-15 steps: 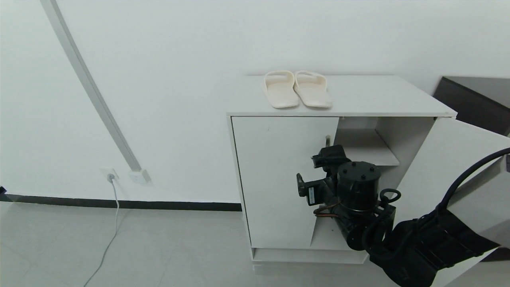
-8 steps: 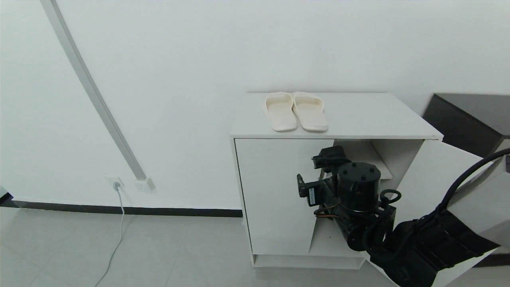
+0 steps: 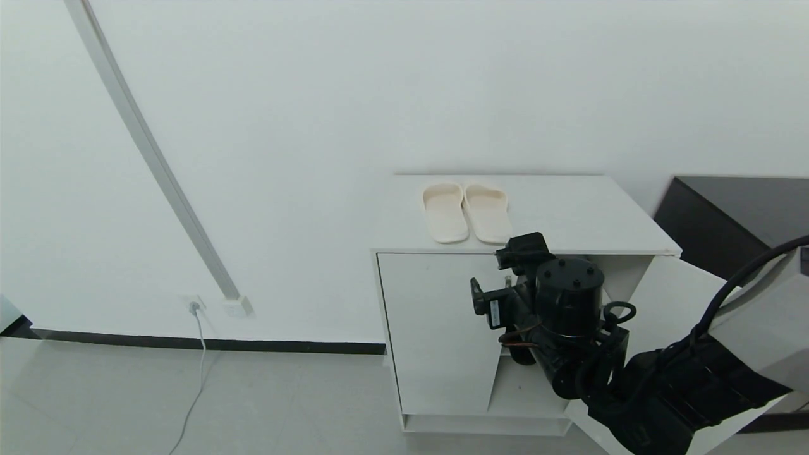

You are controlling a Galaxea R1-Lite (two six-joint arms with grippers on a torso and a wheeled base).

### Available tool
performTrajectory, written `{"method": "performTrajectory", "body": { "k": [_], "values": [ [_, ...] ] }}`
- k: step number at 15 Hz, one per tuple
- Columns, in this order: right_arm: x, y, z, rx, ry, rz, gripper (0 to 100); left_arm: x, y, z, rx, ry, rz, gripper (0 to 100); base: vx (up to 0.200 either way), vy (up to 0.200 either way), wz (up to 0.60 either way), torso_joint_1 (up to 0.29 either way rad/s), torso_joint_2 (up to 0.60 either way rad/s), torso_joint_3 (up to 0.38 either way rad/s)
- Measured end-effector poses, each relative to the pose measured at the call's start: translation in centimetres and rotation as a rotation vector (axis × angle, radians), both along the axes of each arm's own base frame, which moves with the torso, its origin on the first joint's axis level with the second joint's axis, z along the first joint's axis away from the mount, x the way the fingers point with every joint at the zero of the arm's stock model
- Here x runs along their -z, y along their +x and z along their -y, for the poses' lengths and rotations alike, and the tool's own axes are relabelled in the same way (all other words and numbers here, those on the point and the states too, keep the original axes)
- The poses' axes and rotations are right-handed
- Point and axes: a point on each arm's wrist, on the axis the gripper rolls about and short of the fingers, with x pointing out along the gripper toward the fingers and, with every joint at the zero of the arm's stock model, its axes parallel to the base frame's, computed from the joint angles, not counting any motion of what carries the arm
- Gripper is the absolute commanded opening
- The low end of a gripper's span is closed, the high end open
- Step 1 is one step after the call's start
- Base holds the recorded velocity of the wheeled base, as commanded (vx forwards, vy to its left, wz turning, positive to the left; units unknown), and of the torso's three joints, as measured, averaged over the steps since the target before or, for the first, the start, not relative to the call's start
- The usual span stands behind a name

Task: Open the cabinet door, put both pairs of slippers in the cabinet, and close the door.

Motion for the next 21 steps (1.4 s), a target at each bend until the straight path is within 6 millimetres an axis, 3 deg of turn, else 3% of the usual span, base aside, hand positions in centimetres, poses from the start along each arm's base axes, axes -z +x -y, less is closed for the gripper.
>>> {"method": "performTrajectory", "body": {
  "k": [7, 10, 14, 21],
  "values": [
    [-1.2, 0.9, -1.0, -0.005, 0.003, -0.066, 100, 0.0, 0.0, 0.0, 0.000, 0.002, 0.000, 0, 0.000, 0.000, 0.00, 0.106, -0.23, -0.124],
    [-2.7, 0.8, -1.7, 0.004, 0.070, -0.153, 100, 0.0, 0.0, 0.0, 0.000, 0.003, 0.000, 0, 0.200, 0.000, 0.00, 0.004, 0.00, 0.002],
    [-4.6, 1.3, -2.1, 0.005, 0.171, -0.141, 100, 0.0, 0.0, 0.0, 0.001, 0.004, 0.001, 0, 0.200, 0.000, 0.00, -0.005, -0.01, 0.006],
    [-3.1, 2.0, -2.9, -0.020, 0.178, -0.131, 100, 0.0, 0.0, 0.0, 0.001, 0.003, 0.000, 0, 0.200, 0.000, 0.00, 0.006, 0.00, -0.002]
  ]
}}
